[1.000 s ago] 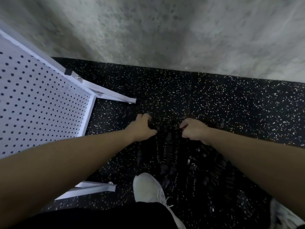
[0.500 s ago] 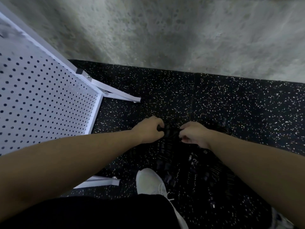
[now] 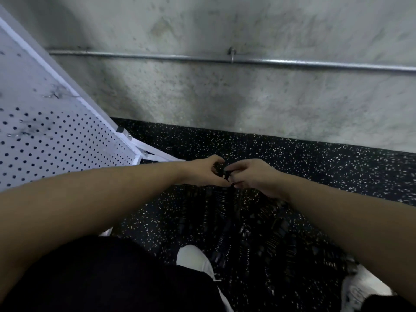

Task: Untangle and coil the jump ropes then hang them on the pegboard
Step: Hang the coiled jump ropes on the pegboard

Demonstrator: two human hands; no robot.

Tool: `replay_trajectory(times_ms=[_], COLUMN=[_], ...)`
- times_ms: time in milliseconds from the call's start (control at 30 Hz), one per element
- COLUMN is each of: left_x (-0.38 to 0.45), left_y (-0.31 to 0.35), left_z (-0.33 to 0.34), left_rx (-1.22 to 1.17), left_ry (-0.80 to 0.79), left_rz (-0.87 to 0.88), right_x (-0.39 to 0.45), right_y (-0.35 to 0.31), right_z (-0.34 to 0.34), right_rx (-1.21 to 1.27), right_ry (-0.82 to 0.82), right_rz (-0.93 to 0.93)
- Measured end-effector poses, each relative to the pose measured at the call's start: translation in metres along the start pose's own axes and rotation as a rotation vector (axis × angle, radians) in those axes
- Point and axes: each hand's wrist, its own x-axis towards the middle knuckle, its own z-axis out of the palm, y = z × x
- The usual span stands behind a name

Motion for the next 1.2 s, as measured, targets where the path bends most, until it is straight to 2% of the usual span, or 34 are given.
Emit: replay_trajectory(times_ms=[300, 367, 467, 567, 667, 733, 867, 1200], left_x=[-0.104, -0.128, -0.162, -0.196, -0.235, -0.258, -0.3, -0.377], left_y=[0.075, 0.09, 0.109, 0.128, 0.148, 0.16, 0.173, 0.152], left_z=[-0.031, -0.031, -0.033, -0.037, -0.039, -0.042, -0.053, -0.102], left_rx=[0.01, -0.055, -0.213, -0.294, -0.369, -0.365, -0.322, -0.42], left_ry=[0.32, 0.401, 0.525, 0.633, 0.655, 0.649, 0.716, 0.936], left_rz=[0.199, 0.234, 0.284, 0.344, 0.418, 0.446, 0.469, 0.646], right_x=[-0.114, -0.14, -0.177, -0.211, -0.236, -0.252, -0.276, -0.289], right_y=[-0.094, -0.109, -0.133, -0.149, -0.157, -0.169, -0.203, -0.316], right_z=[-0.006, -0.006, -0.009, -0.014, -0.012, -0.002, 0.023, 0.085], right_rx=[0.047, 0.051, 0.197, 0.275, 0.034, -0.028, -0.039, 0.02], right_ry=[0.05, 0.058, 0.175, 0.247, 0.254, 0.25, 0.236, 0.31], right_rz=[-0.392, -0.456, -0.536, -0.536, -0.497, -0.541, -0.691, -0.852])
